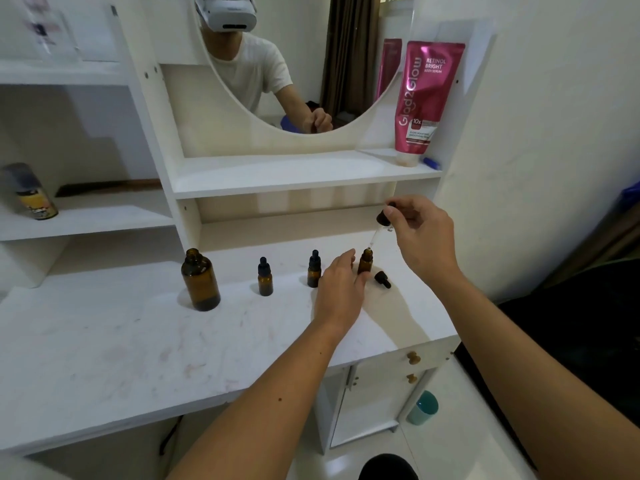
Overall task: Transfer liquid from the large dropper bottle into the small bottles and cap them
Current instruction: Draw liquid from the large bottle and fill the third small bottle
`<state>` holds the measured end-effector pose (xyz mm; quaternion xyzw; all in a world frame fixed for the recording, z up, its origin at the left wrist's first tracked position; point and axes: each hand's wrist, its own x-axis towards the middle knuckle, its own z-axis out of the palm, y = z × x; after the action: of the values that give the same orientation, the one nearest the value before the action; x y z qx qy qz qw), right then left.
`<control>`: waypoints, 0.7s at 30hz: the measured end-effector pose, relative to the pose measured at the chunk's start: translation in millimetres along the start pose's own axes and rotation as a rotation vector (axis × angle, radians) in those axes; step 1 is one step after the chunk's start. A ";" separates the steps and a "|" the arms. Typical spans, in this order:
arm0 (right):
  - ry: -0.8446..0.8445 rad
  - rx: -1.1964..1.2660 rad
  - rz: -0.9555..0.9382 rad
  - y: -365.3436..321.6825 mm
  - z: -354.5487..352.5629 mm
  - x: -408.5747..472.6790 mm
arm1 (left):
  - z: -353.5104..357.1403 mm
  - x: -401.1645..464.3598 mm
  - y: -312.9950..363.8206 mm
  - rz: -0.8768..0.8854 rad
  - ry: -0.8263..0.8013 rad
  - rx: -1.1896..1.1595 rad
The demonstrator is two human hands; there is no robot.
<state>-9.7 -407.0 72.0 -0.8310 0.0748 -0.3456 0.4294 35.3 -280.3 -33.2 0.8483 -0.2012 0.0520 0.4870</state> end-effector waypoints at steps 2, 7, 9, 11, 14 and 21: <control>0.014 -0.006 -0.021 -7.0 -1.6 -1.5 | -4.5 -7.2 -0.9 0.000 -0.008 -0.032; 0.047 -0.022 -0.035 -24.4 -0.2 -7.2 | -23.4 -28.9 -7.8 -0.034 -0.037 -0.219; 0.041 -0.004 -0.031 -33.4 3.6 -12.0 | -35.0 -39.0 -10.7 -0.053 -0.052 -0.276; 0.028 0.019 -0.038 -42.3 10.2 -17.8 | -49.2 -49.1 -13.5 -0.063 -0.058 -0.332; 0.012 0.081 -0.052 -57.6 22.5 -26.3 | -74.5 -64.8 -20.2 -0.066 -0.053 -0.350; -0.033 0.231 -0.093 -99.2 64.7 -43.6 | -140.3 -91.1 -45.0 -0.125 0.078 -0.348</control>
<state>-18.1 -284.3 100.3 -0.7841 -0.0113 -0.3577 0.5071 -15.1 -115.0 -22.3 0.7594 -0.1349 0.0191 0.6362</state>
